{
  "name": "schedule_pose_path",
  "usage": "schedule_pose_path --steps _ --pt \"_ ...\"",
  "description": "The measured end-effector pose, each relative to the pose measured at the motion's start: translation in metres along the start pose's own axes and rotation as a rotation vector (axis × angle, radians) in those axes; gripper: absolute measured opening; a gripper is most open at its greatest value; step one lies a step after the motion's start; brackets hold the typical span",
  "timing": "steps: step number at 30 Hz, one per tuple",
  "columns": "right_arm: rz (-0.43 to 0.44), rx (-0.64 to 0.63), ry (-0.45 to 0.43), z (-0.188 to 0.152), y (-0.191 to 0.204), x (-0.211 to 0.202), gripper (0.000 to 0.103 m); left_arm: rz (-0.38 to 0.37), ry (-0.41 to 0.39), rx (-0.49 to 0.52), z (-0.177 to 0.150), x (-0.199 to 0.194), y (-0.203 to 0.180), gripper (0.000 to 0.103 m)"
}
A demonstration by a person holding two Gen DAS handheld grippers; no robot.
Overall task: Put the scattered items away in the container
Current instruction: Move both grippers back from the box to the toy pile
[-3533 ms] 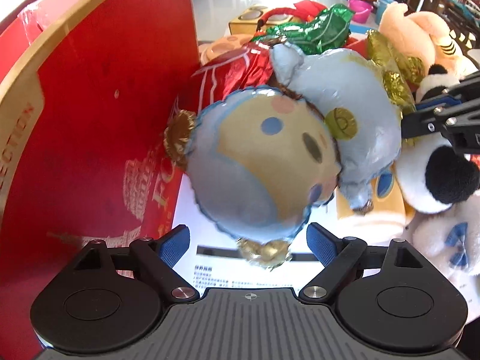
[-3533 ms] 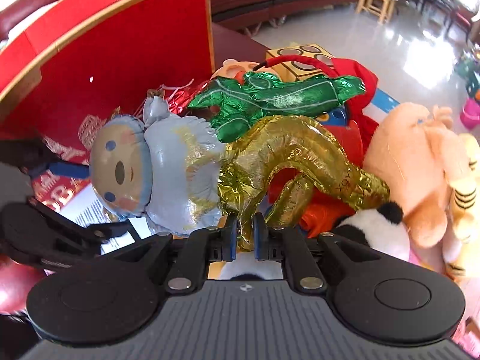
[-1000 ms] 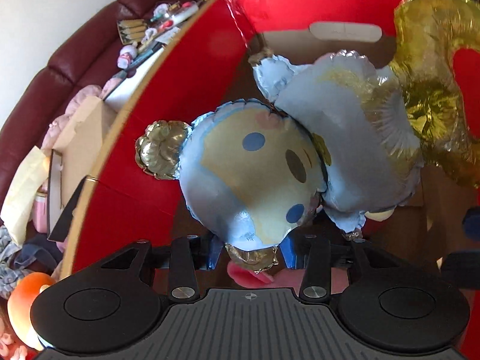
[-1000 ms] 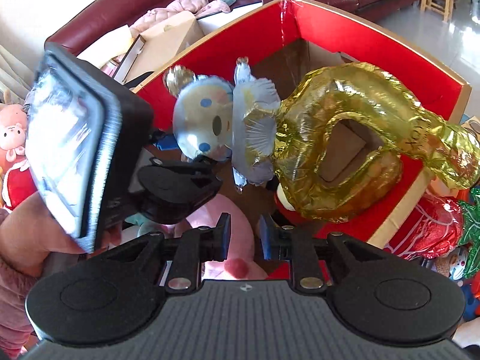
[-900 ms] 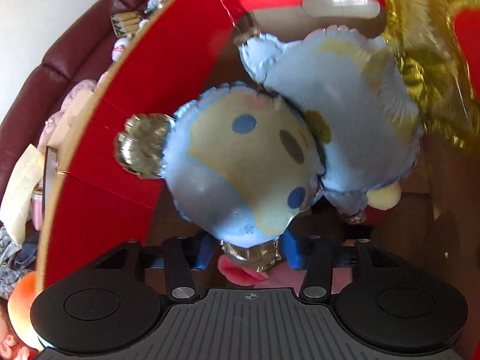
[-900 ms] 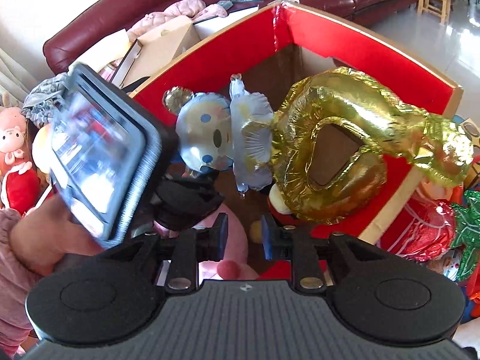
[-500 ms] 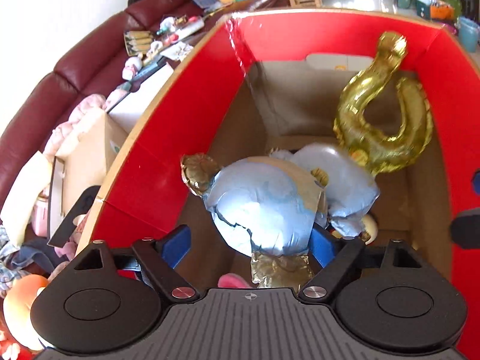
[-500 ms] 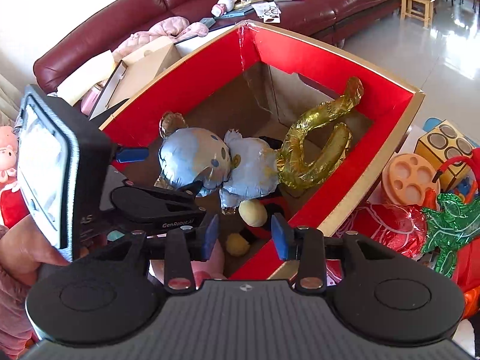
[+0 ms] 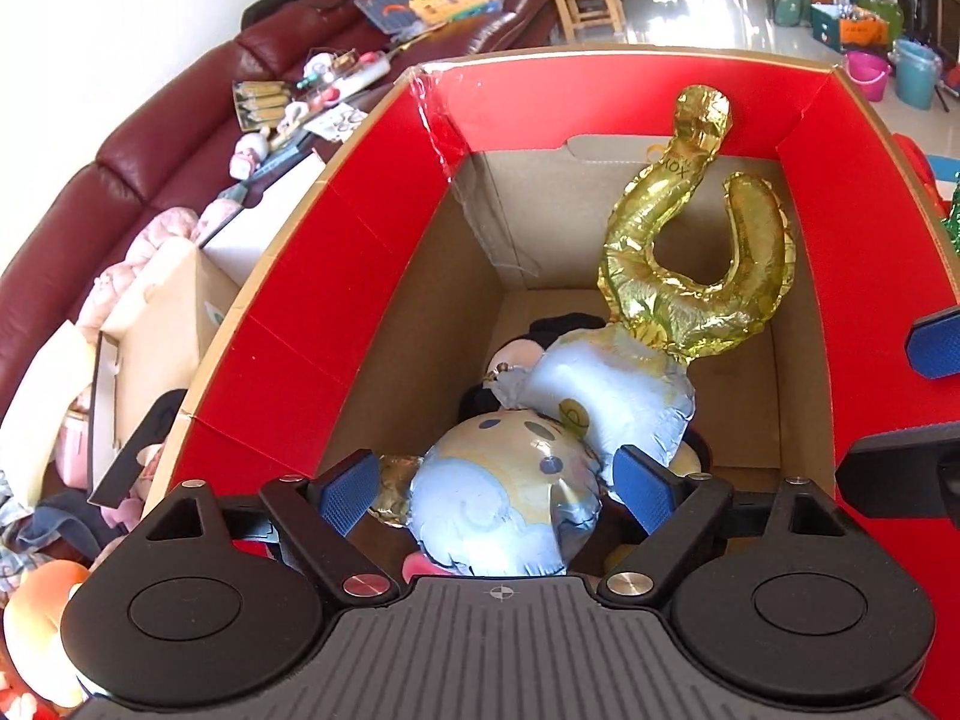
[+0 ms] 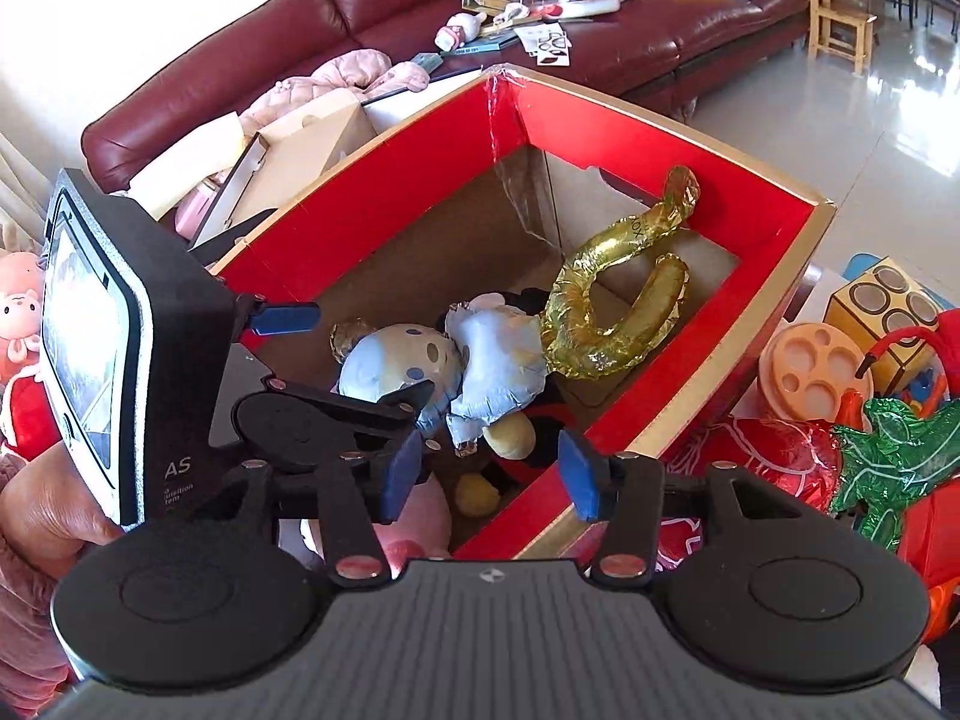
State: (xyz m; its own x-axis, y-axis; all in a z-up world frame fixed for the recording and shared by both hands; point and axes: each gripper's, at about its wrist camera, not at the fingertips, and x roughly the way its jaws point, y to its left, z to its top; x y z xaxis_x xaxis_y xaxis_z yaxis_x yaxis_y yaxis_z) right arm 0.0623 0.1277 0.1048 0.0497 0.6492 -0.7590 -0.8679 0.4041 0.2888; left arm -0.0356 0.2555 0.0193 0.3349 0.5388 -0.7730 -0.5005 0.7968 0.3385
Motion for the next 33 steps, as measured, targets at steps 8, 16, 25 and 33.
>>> schedule_pose_path --steps 8,16,25,33 --pt "0.008 0.003 -0.017 -0.001 -0.001 -0.004 0.058 -0.002 -0.009 -0.002 0.000 -0.006 -0.003 0.093" --pt "0.015 0.009 -0.037 -0.001 -0.004 -0.014 0.060 -0.005 -0.023 -0.001 0.003 -0.012 -0.007 0.093" --pt "-0.040 0.017 -0.114 0.002 -0.029 -0.053 0.066 -0.049 -0.084 -0.054 0.013 -0.041 -0.006 0.093" --pt "-0.139 0.111 -0.147 -0.024 -0.080 -0.087 0.070 -0.130 -0.188 0.005 0.020 -0.087 -0.039 0.095"
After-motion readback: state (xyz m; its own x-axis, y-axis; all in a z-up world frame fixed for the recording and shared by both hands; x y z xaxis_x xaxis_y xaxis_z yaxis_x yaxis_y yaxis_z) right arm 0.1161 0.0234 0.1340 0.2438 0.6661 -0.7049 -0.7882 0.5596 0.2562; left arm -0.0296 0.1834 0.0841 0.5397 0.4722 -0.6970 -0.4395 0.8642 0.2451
